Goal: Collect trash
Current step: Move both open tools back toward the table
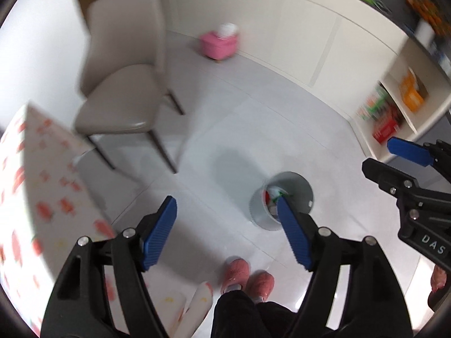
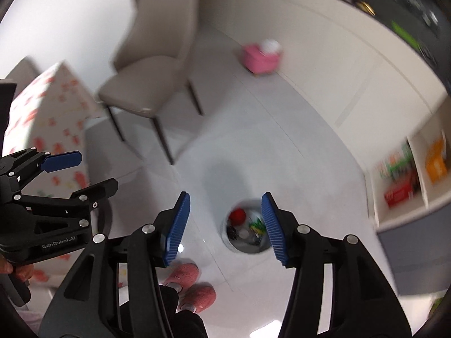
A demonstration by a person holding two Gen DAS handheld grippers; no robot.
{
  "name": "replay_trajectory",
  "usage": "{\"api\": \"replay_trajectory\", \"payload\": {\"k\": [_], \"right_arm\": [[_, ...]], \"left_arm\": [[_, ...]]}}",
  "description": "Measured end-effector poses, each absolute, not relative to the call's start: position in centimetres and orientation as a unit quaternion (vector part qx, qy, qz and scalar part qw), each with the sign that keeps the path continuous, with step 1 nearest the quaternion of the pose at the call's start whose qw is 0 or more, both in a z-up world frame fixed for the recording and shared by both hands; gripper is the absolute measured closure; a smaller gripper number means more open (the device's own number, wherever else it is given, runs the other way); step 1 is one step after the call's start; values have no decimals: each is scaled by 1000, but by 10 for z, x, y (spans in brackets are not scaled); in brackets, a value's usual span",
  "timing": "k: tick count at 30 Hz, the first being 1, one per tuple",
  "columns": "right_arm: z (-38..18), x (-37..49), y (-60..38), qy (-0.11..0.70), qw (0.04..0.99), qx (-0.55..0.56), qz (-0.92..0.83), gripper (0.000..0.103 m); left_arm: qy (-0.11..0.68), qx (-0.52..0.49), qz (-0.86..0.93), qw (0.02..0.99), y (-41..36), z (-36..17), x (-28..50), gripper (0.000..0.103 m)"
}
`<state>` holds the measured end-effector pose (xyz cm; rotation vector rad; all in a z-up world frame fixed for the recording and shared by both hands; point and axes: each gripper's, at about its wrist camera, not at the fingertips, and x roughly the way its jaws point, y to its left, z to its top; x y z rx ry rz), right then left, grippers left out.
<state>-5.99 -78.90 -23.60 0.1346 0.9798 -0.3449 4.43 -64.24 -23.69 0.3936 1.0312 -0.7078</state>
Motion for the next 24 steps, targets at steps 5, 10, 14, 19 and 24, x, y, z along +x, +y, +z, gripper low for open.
{"api": "replay_trajectory", "payload": {"k": [5, 10, 14, 19, 24], "right_arm": [[-203, -29, -727, 447, 890, 18, -88, 52], [-181, 9, -645, 432, 902, -29, -2, 52], [-169, 37, -574, 425, 902, -56, 56, 52], [-157, 64, -476, 412, 901, -80, 113, 52], [-150, 99, -379, 407, 897, -79, 151, 52]], "left_arm": [[472, 137, -257, 832, -564, -206, 48, 29], [472, 86, -182, 858, -477, -188, 52, 29], [473, 48, -131, 870, -407, -177, 59, 29], [463, 14, -81, 883, -303, -164, 70, 29], [459, 4, -36, 888, -204, -159, 91, 29]]}}
